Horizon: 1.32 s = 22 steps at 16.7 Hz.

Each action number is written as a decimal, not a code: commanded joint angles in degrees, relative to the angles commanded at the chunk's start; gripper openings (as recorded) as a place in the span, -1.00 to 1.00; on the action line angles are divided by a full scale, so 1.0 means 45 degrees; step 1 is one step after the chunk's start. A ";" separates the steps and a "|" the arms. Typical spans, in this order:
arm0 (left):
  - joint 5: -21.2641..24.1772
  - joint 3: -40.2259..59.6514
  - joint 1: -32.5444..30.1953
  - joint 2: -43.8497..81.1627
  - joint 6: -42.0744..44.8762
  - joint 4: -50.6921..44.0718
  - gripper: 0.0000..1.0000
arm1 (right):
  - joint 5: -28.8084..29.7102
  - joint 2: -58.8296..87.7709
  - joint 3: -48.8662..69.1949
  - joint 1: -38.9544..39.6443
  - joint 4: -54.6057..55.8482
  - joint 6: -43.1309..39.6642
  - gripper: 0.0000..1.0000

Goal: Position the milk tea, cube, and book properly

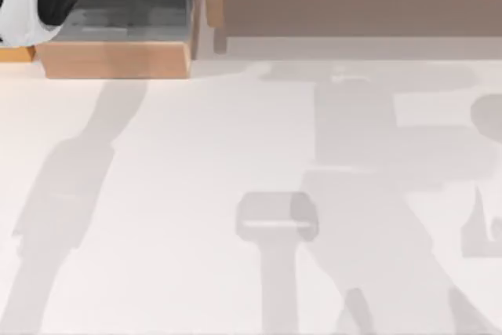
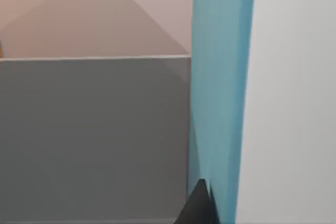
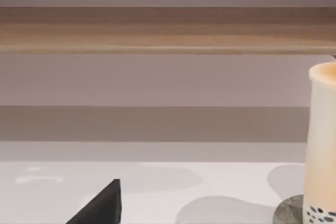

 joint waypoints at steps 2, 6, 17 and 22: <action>0.0879 -0.0565 0.0262 -0.0854 0.0934 0.0170 -1.00 | 0.0000 0.0000 0.0000 0.0000 0.0000 0.0000 1.00; 0.3671 -0.2244 0.1407 -0.3392 0.4414 0.0660 -1.00 | 0.0000 0.0000 0.0000 0.0000 0.0000 0.0000 1.00; 1.0817 -0.8989 0.8750 -0.7237 1.9975 0.0263 -1.00 | 0.0000 0.0000 0.0000 0.0000 0.0000 0.0000 1.00; 1.1951 -1.1806 1.2637 -0.5912 2.5365 -0.0962 -1.00 | 0.0000 0.0000 0.0000 0.0000 0.0000 0.0000 1.00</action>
